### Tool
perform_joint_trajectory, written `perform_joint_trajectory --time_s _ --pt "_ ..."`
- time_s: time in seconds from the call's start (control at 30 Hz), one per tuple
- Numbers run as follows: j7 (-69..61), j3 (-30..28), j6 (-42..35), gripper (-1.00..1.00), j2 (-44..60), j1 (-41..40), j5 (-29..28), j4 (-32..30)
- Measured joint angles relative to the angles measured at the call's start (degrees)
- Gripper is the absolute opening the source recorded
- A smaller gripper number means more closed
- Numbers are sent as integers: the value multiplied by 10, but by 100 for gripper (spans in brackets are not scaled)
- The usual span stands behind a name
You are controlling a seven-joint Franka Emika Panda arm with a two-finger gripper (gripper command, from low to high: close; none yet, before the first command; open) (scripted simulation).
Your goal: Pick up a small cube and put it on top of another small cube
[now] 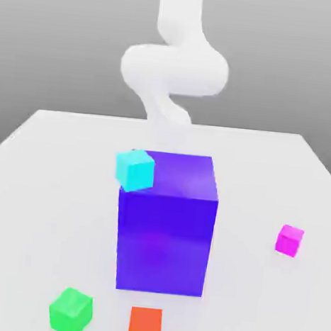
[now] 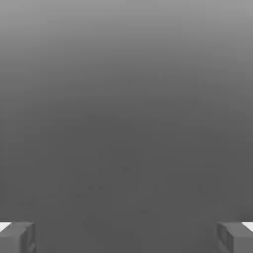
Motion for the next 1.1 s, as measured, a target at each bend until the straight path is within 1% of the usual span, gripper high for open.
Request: perform_joint_trajectory --time_s 0.3,0.37,0.47,0.5,0.67,0.7,0.73,0.9,1.1 --pt "-246 -88 -91 0 79 31 -59 -162" --pt "-272 -99 -76 0 100 34 -66 -192" --pt "-280 -109 -11 0 137 34 -71 -230" --pt "-281 -111 7 -100 147 34 -72 -239" --pt "-284 -111 6 -100 147 34 -68 -239" --pt "-285 -111 15 -100 152 33 -68 -244" --pt "-285 -110 8 -100 148 32 -68 -240" --pt "-278 -92 -91 -100 100 28 -63 -189" --pt "-132 -31 -71 -100 176 -4 -104 -148"
